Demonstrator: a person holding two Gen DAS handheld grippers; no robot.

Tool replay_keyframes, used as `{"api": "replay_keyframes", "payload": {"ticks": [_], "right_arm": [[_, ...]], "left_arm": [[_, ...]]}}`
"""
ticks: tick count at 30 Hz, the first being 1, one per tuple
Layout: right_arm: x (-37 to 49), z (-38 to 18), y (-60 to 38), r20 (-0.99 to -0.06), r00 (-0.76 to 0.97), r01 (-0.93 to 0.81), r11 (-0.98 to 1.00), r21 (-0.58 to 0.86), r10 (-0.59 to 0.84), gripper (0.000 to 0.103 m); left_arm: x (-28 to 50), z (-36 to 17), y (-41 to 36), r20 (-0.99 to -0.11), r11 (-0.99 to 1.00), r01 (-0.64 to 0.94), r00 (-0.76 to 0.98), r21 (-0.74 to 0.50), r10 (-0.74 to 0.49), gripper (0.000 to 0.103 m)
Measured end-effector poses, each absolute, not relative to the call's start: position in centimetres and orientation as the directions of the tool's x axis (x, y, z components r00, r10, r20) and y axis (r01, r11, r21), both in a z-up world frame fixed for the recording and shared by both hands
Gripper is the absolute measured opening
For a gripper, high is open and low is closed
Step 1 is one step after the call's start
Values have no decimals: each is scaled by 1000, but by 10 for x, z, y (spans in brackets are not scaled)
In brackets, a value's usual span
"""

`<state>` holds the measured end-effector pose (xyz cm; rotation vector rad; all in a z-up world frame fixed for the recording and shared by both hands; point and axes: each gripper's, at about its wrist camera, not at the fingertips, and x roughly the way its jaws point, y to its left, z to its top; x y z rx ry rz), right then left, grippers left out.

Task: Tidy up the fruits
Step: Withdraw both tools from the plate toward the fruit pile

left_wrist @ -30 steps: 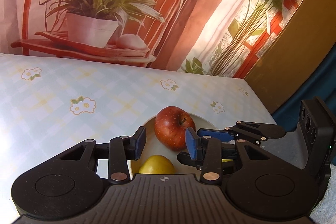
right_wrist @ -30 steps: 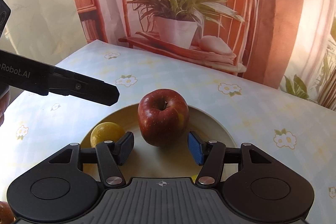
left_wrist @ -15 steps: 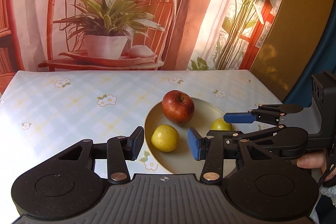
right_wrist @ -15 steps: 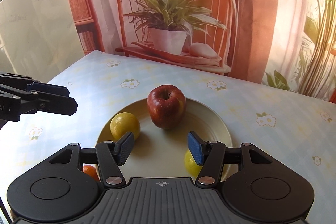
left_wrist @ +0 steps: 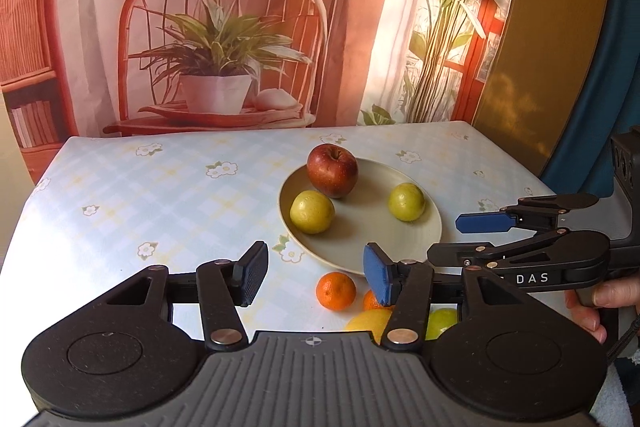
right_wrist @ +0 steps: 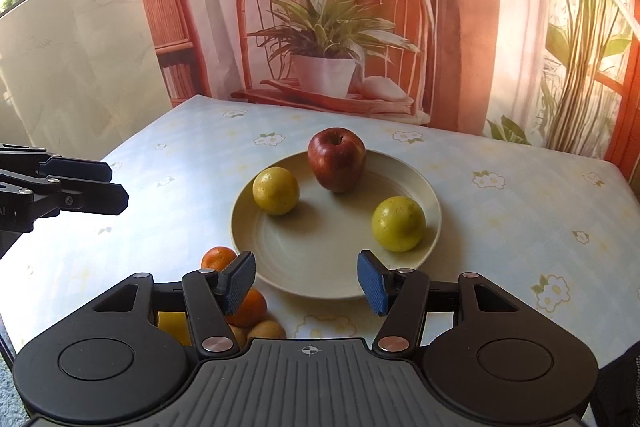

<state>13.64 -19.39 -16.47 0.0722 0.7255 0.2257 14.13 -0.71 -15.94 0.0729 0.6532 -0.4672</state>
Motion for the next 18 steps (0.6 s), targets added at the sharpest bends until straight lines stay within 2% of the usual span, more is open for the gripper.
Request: {"api": "replay_keyframes", "payload": {"ticks": [9, 18], "right_arm": [[91, -178, -195, -650, 731, -111, 976, 187, 208, 53], [85, -187, -184, -675, 690, -166, 965, 201, 259, 53]], "left_arm": [[122, -173, -11, -598, 893, 438, 691, -102, -408, 55], [113, -182, -13, -613, 893, 436, 678, -108, -405, 55]]}}
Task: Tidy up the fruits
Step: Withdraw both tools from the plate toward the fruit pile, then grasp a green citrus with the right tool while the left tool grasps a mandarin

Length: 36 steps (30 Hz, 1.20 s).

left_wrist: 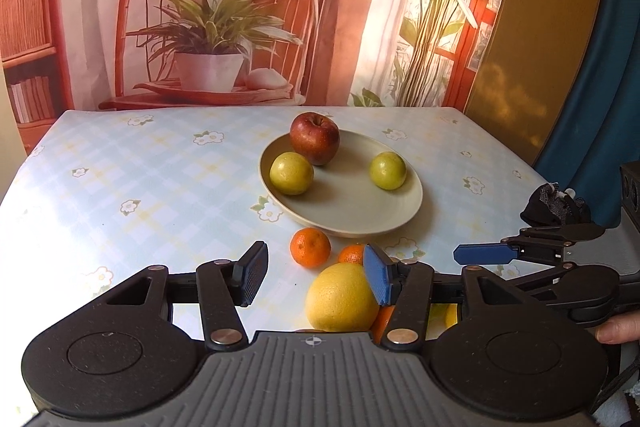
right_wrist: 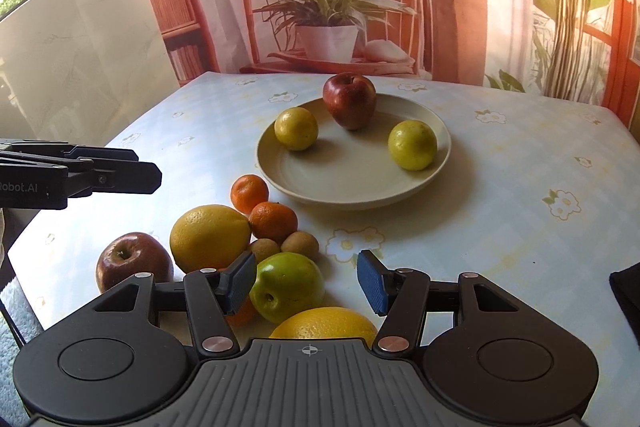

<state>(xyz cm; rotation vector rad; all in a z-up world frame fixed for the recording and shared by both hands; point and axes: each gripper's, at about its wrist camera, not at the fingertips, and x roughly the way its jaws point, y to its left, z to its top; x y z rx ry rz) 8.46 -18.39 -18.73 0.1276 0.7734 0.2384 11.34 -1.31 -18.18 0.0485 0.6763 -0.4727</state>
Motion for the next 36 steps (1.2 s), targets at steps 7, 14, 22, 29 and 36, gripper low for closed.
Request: {"api": "replay_keyframes", "payload": {"ticks": [7, 14, 22, 29, 36], "right_arm": [[93, -194, -169, -703, 647, -226, 955, 191, 294, 50], [94, -194, -172, -708, 642, -224, 955, 195, 295, 42], [94, -196, -175, -708, 640, -220, 954, 204, 299, 42], [94, -196, -175, -707, 641, -219, 954, 206, 300, 43], [91, -196, -175, -692, 656, -220, 953, 206, 301, 41]], "left_arm": [[116, -184, -7, -621, 902, 416, 679, -113, -391, 55], [115, -185, -6, -624, 905, 408, 677, -123, -390, 55], [115, -189, -6, -635, 905, 404, 666, -134, -392, 55], [116, -189, -4, -638, 905, 399, 662, -144, -393, 55], [114, -191, -7, -640, 900, 411, 655, -143, -401, 55]]}}
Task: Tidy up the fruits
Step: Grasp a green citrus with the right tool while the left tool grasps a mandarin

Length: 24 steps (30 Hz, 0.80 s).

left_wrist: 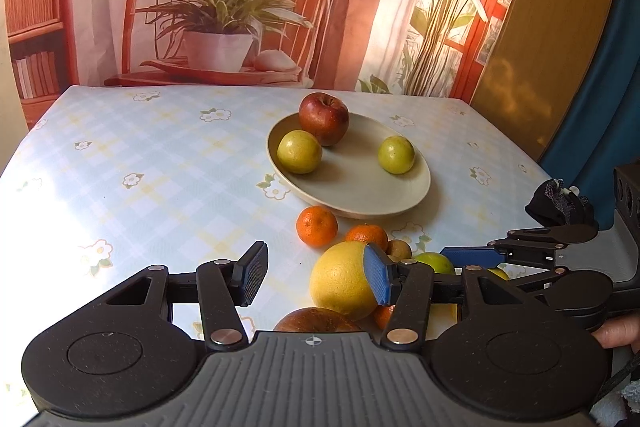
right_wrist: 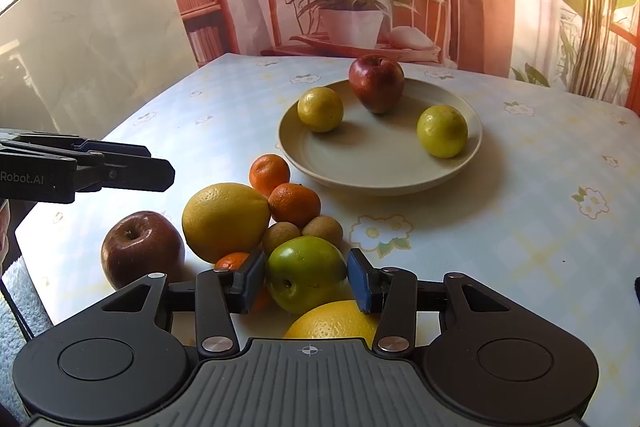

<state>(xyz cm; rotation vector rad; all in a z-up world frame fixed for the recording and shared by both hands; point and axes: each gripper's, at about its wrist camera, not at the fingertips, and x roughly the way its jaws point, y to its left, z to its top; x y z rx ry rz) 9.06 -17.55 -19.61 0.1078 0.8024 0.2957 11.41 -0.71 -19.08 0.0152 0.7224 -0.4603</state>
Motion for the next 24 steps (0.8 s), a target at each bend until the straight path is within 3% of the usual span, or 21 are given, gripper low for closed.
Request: {"api": "replay_keyframes", "payload": {"ticks": [17, 20, 24], "right_arm": [[93, -194, -193, -669, 710, -153, 976, 155, 217, 41], [92, -197, -198, -670, 718, -137, 982, 131, 189, 41], [91, -200, -204, -667, 721, -124, 983, 138, 185, 41]], "left_arm": [[167, -203, -19, -685, 909, 371, 613, -189, -393, 55], [180, -212, -24, -702, 909, 362, 593, -204, -394, 47], [190, -220, -27, -716, 902, 357, 561, -243, -415, 46]]}}
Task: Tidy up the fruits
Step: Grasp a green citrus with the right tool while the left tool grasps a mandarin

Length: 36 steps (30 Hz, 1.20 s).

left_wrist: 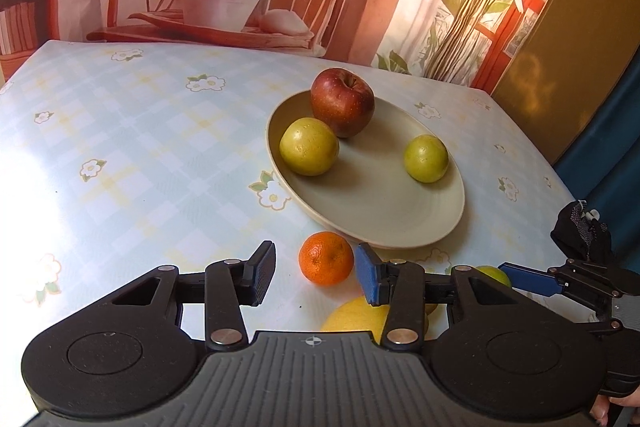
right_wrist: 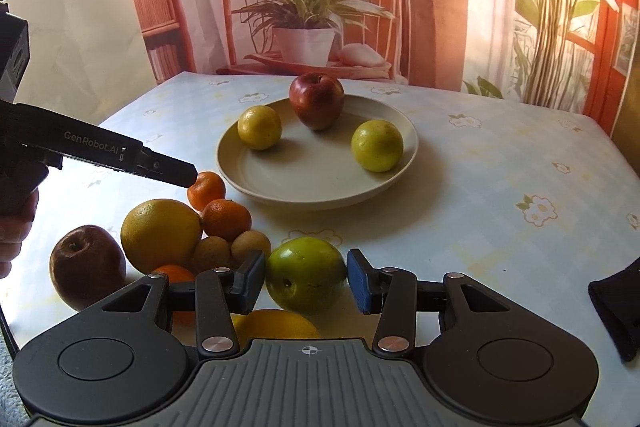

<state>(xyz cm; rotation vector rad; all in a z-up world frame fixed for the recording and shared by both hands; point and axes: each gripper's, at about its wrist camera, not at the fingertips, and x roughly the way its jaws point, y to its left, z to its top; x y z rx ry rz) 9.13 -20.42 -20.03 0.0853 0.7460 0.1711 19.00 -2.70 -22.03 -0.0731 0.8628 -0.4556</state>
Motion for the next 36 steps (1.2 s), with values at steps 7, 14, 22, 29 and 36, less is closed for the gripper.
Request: {"api": "replay_keyframes", "payload": {"ticks": [7, 14, 22, 29, 36], "right_arm": [[92, -203, -207, -659, 727, -125, 980, 153, 195, 41], [93, -204, -211, -651, 729, -129, 977, 172, 211, 41], [94, -205, -213, -644, 732, -119, 973, 200, 222, 42], [94, -205, -217, -641, 732, -102, 968, 229, 229, 42], [97, -209, -221, -651, 718, -85, 960, 268, 245, 44]], "left_arm": [[202, -233, -30, -728, 881, 353, 504, -316, -464, 46], [208, -242, -31, -729, 875, 342, 490, -344, -478, 38], [214, -248, -29, -722, 864, 328, 478, -381, -500, 36], [213, -246, -32, -735, 869, 345, 472, -354, -487, 35], [209, -236, -27, -719, 868, 369, 497, -332, -486, 35]]}}
